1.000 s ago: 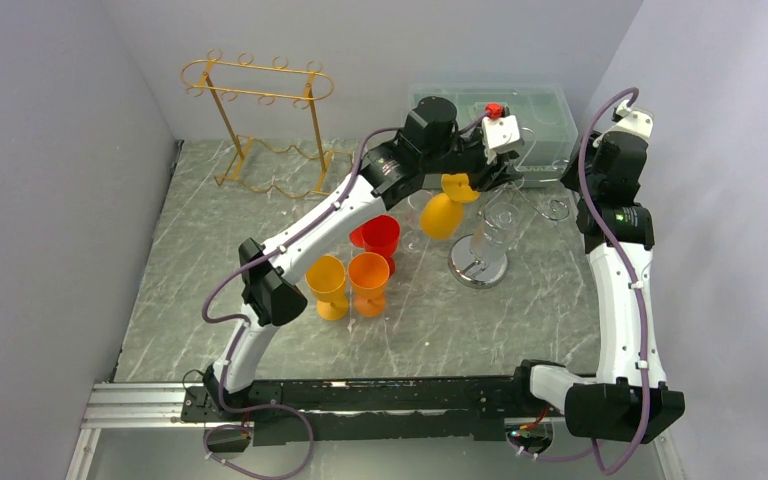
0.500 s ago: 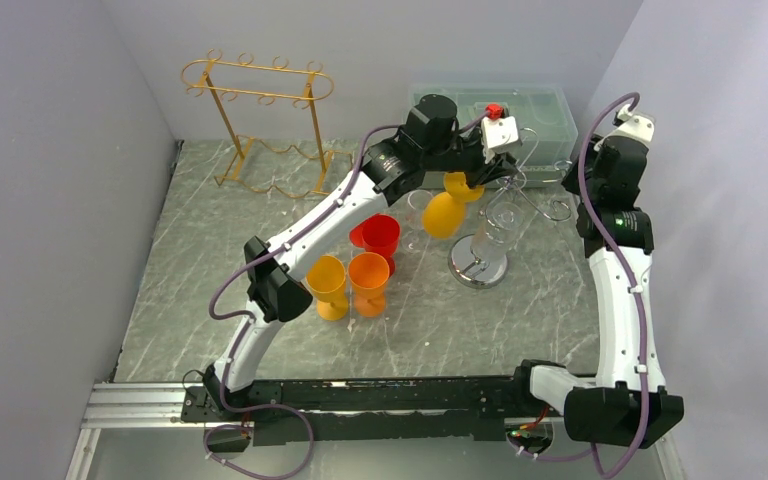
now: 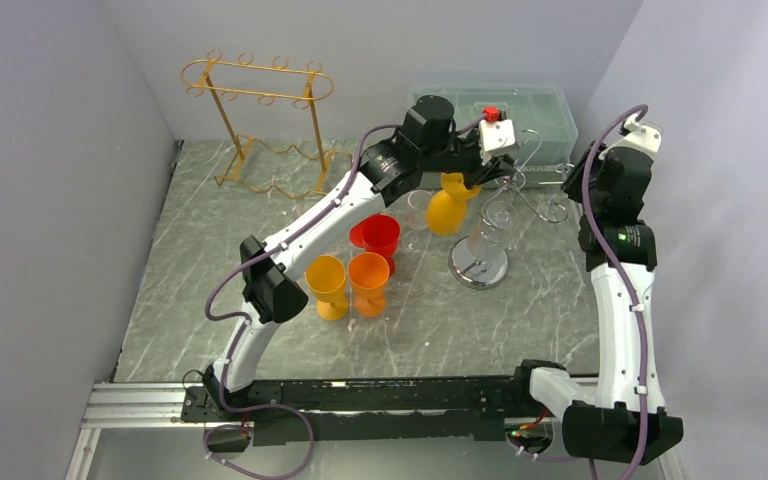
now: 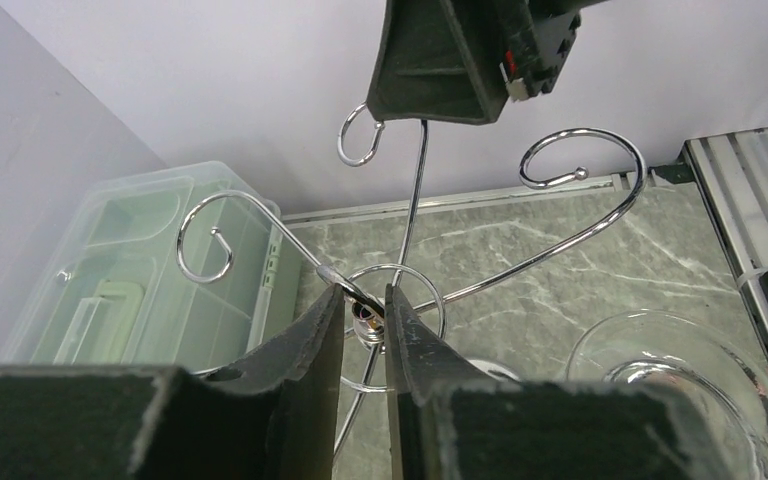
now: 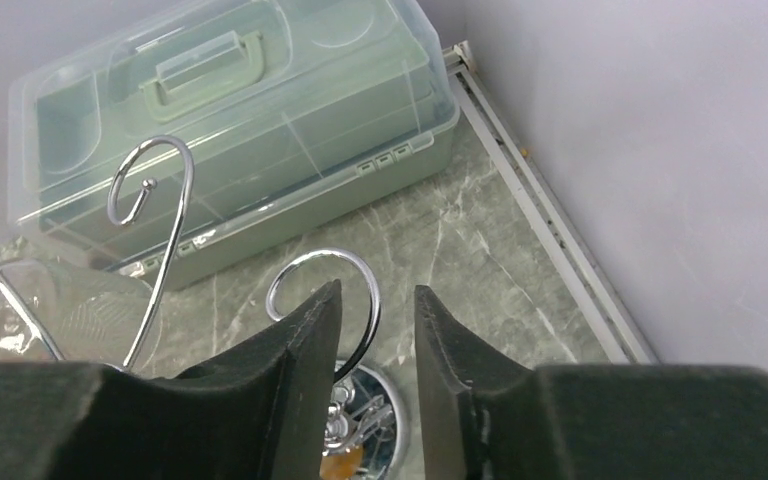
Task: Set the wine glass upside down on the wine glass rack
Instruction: Adjust the wine rack at the center of the board.
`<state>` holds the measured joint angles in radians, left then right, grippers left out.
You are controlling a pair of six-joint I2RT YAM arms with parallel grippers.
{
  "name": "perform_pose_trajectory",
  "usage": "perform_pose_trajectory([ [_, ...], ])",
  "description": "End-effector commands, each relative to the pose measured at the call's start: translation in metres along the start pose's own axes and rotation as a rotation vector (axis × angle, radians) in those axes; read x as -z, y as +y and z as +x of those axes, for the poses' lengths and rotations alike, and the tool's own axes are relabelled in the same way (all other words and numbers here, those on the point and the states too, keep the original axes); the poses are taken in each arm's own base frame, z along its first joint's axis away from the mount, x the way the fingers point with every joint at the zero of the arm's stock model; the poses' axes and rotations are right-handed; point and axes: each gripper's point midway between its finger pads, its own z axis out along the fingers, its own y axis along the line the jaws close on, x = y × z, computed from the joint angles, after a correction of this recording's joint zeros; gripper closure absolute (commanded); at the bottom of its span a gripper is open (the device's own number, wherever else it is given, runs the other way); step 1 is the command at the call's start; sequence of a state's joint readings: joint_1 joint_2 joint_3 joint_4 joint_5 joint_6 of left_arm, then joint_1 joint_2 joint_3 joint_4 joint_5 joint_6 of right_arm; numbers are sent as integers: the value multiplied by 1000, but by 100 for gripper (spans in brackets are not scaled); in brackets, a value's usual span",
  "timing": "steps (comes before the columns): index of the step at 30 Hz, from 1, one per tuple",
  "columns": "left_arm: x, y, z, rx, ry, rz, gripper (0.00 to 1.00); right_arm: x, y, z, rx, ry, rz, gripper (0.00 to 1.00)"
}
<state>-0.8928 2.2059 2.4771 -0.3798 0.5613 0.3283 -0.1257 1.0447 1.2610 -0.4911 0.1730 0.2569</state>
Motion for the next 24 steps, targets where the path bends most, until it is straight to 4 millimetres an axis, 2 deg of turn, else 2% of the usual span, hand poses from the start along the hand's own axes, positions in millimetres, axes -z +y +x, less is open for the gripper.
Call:
perform_pose_trajectory([
  [1, 12, 1, -12, -59, -10, -2, 81, 19, 24, -17, -3, 26, -99, 62],
  [5, 12, 2, -12, -58, -4, -3, 81, 21, 27, -54, 7, -47, -90, 61],
  [8, 10, 0, -13, -64, -7, 4, 81, 8, 31, -62, 21, -43, -88, 61],
  [12, 10, -3, -14, -69, -9, 13, 81, -19, 38, -48, 34, 22, -100, 61],
  [16, 10, -2, -14, -72, -11, 13, 82, -36, 38, -28, 49, 75, -104, 61],
  [19, 9, -3, -12, -74, -9, 16, 82, -43, 35, -15, 57, 102, -93, 62],
  [24, 8, -1, -12, -74, -11, 6, 82, -42, 28, -7, 58, 108, -70, 67],
])
